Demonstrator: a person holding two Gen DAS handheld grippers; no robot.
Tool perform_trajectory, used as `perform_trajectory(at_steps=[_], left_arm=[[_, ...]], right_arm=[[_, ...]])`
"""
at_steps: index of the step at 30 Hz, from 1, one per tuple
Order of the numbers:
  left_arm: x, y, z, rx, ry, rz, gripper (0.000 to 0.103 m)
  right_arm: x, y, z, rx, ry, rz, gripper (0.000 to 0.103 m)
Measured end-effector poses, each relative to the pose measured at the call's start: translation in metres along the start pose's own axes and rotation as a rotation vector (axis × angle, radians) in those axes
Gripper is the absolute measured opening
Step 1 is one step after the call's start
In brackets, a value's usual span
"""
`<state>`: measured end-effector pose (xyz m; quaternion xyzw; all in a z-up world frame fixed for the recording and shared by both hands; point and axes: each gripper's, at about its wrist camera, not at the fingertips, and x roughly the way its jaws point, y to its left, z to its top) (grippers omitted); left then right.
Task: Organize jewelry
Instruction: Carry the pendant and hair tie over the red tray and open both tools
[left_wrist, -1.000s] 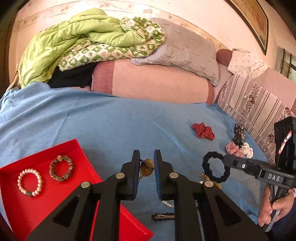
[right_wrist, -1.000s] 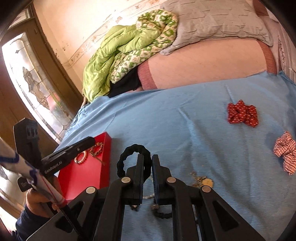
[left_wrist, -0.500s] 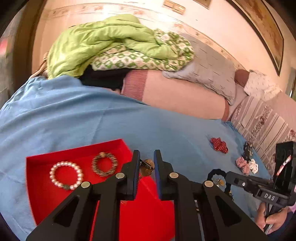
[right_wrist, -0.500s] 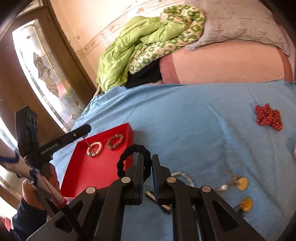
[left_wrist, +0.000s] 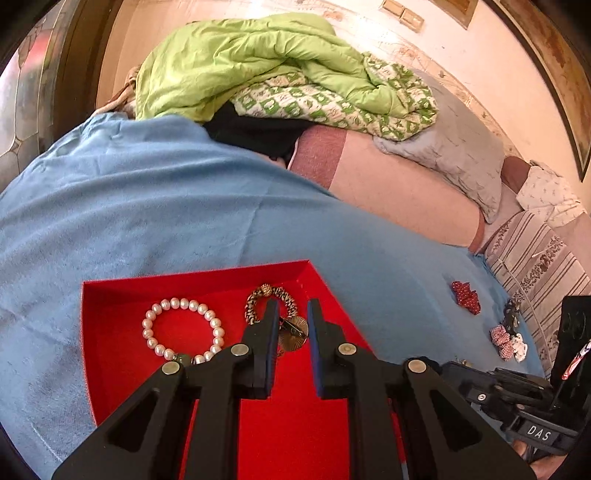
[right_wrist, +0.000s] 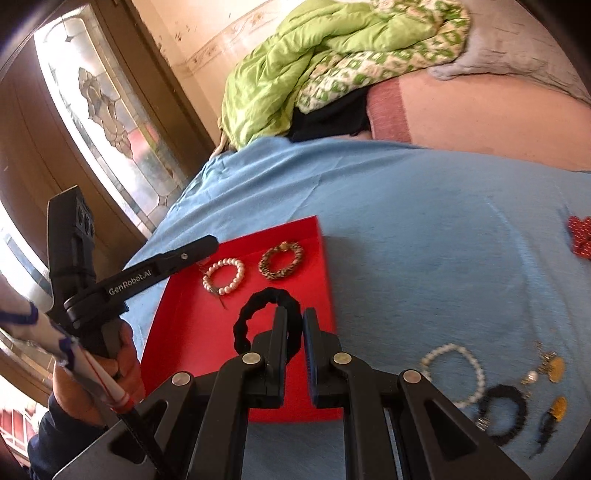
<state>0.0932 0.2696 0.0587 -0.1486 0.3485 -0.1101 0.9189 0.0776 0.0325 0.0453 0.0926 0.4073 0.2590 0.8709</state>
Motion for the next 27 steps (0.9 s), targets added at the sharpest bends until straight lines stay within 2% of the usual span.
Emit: perform_trajectory(at_steps=[12, 20, 27], left_arm=[[0.027, 0.013, -0.004, -0.027, 0.059, 0.036, 0.014], [0.036, 0.024, -0.006, -0.077, 0.103, 0.047, 0.014], [0.043, 0.029, -0.008, -0.110, 0.142, 0.066, 0.014]], right_arm=[[0.058, 0.006, 0.017, -0.041, 0.092, -0.099, 0.010], [0.087, 0.002, 0.024, -0.031, 0.148, -0.132, 0.010], [0.100, 0.000, 0.030, -0.013, 0.160, -0.137, 0.010]])
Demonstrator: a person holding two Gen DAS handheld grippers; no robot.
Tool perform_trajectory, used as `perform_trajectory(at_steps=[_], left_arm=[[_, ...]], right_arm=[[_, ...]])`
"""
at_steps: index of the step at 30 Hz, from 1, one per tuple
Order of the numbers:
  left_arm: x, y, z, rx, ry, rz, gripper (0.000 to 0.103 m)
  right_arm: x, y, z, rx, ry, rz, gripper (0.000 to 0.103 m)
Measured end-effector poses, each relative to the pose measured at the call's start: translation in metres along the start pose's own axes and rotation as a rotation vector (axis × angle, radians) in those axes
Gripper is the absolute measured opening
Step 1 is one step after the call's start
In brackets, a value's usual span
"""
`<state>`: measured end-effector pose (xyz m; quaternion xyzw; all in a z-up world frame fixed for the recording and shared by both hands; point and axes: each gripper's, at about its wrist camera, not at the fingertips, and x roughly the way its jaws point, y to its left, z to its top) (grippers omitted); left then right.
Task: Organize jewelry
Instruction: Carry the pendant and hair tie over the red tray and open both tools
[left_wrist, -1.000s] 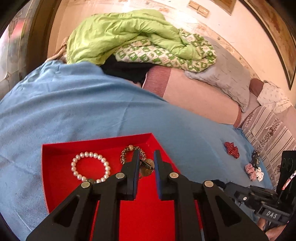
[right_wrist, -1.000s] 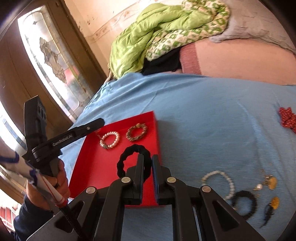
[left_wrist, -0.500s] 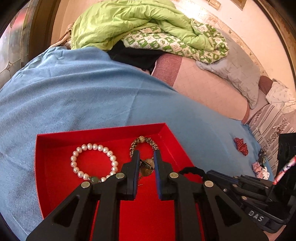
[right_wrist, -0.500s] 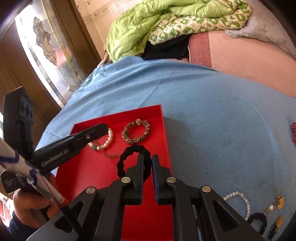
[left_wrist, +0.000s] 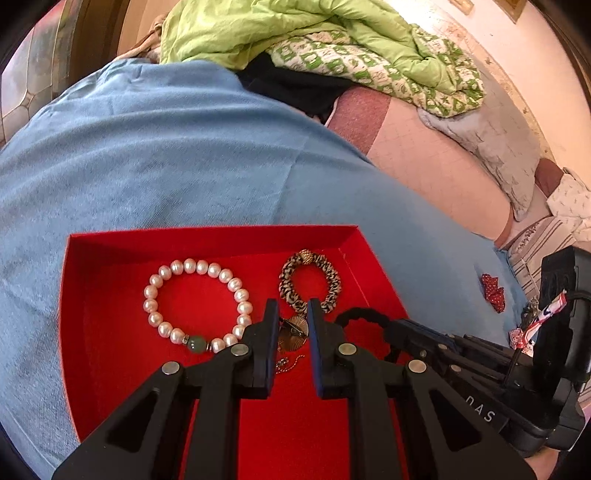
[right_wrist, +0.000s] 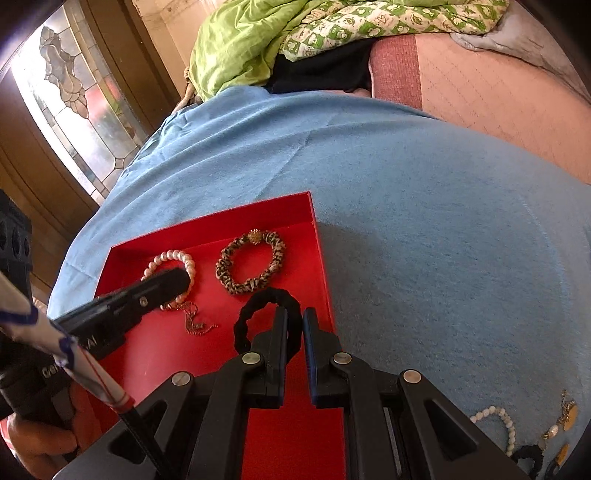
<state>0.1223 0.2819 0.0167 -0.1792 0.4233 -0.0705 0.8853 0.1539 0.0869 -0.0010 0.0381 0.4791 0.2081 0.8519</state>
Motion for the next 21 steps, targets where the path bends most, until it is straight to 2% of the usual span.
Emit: perform_trajectory(at_steps=[10, 21], left_arm=[[0.005, 0.002, -0.001, -0.026, 0.029, 0.005, 0.014], [0.005, 0.002, 0.000, -0.041, 0.029, 0.014, 0.015]], right_arm=[[0.012, 0.004, 0.000, -0.011, 0.026, -0.025, 0.010], [0.008, 0.005, 0.000, -0.015, 0.024, -0.024, 0.013]])
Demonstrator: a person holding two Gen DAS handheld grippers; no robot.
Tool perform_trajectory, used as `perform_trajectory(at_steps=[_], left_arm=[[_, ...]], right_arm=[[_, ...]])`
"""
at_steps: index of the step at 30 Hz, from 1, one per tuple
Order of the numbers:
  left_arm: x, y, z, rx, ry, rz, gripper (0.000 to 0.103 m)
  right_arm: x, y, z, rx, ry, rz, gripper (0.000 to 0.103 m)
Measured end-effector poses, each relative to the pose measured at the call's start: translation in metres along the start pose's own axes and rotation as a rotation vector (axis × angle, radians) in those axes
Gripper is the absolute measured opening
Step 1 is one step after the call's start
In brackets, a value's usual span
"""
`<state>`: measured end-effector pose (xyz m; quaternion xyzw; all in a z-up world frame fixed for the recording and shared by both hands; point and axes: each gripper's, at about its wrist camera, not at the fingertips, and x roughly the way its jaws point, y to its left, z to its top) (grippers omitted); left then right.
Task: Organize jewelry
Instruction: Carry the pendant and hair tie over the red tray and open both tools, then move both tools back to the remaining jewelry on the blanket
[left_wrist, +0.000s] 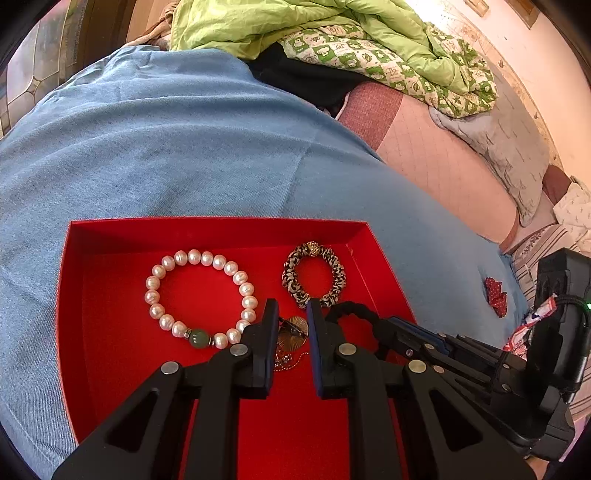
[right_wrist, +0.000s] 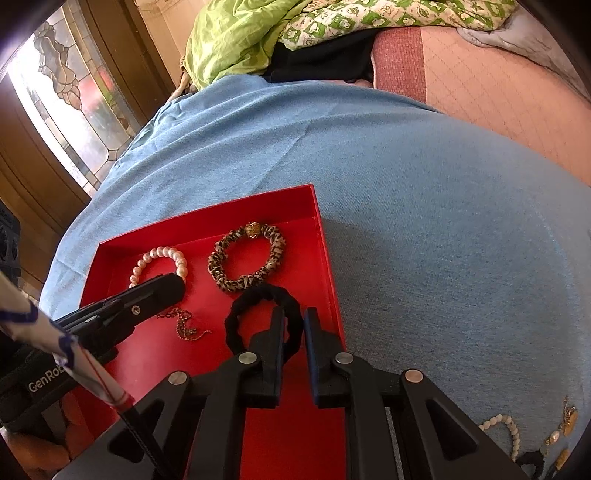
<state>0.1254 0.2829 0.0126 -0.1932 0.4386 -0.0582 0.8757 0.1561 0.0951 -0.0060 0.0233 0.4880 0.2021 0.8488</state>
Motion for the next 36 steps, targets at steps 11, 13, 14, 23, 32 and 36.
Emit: perform_trajectory(at_steps=[11, 13, 14, 23, 32, 36], left_arm=[[-0.012, -0.005, 0.003, 0.000, -0.048, -0.012, 0.024], [-0.019, -0.009, 0.003, 0.010, -0.075, -0.026, 0.024], [-0.022, -0.013, 0.003, 0.018, -0.087, -0.032, 0.024], [-0.031, -0.049, -0.005, 0.124, -0.126, -0.062, 0.024], [-0.019, -0.086, -0.019, 0.203, -0.080, -0.101, 0.024], [-0.009, -0.114, -0.029, 0.256, -0.023, -0.155, 0.024]], right_arm=[[-0.027, -0.005, 0.000, 0.018, -0.055, 0.032, 0.020], [-0.038, -0.008, -0.002, 0.012, -0.070, 0.043, 0.020], [-0.045, -0.011, -0.004, 0.005, -0.079, 0.047, 0.020], [-0.111, -0.081, -0.049, 0.075, -0.142, 0.032, 0.020], [-0.135, -0.175, -0.095, 0.302, -0.163, -0.025, 0.020], [-0.148, -0.206, -0.102, 0.394, -0.196, -0.036, 0.020]])
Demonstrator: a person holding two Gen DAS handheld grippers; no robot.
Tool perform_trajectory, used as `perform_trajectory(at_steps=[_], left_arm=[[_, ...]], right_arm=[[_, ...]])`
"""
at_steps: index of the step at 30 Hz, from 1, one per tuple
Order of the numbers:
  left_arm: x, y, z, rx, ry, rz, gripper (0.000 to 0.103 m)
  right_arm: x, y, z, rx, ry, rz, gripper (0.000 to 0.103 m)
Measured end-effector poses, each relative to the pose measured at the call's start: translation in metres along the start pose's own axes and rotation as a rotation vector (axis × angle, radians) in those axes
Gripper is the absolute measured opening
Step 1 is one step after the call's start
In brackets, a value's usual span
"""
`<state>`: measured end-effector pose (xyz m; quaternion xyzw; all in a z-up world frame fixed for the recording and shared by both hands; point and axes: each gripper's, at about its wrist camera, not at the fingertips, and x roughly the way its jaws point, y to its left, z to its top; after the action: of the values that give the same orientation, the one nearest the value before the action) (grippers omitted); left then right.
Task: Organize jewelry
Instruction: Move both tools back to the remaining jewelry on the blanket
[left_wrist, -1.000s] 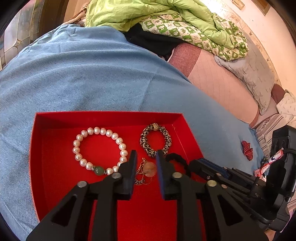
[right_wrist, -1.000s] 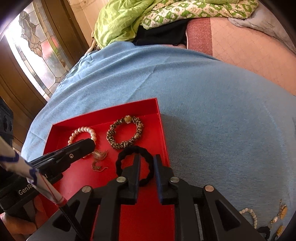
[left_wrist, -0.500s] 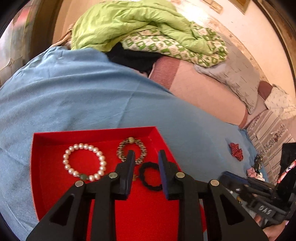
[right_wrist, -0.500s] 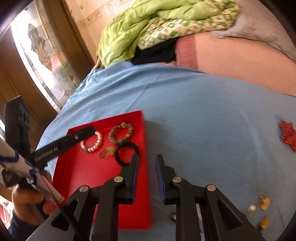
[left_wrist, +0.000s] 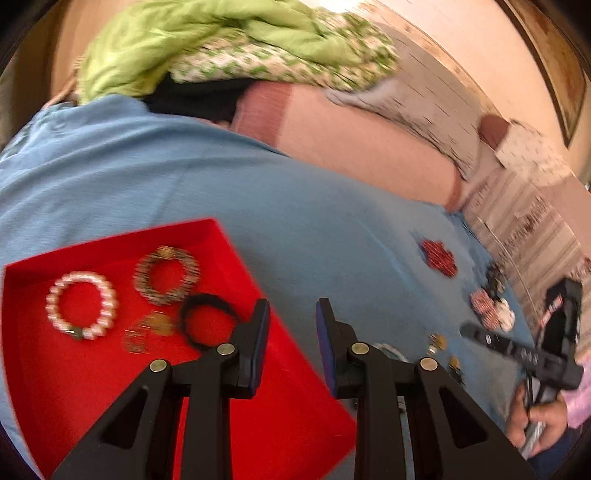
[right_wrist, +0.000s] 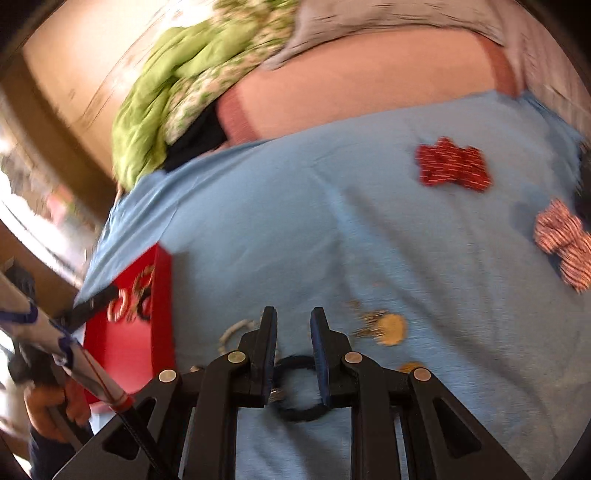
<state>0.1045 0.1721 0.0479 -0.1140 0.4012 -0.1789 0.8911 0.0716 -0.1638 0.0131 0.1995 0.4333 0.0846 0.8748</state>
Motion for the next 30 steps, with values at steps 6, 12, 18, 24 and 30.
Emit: perform_trajectory(at_steps=[6, 12, 18, 24, 30], left_arm=[[0.033, -0.054, -0.012, 0.102, 0.105, -0.060, 0.024], [0.043, -0.082, -0.016, 0.136, 0.120, -0.056, 0.024], [0.009, -0.095, -0.017, 0.171, 0.022, -0.013, 0.024], [-0.021, -0.111, -0.028, 0.193, -0.007, -0.023, 0.024], [0.015, -0.117, -0.037, 0.201, 0.140, 0.015, 0.024]], right_arm=[[-0.004, -0.029, 0.001, 0.045, 0.004, -0.024, 0.020], [-0.010, -0.048, -0.002, 0.057, 0.009, -0.038, 0.020], [-0.015, -0.055, -0.001, 0.064, 0.002, -0.013, 0.020], [-0.020, -0.048, -0.002, 0.043, -0.011, 0.008, 0.020], [-0.023, -0.055, -0.005, 0.061, -0.008, 0.002, 0.020]])
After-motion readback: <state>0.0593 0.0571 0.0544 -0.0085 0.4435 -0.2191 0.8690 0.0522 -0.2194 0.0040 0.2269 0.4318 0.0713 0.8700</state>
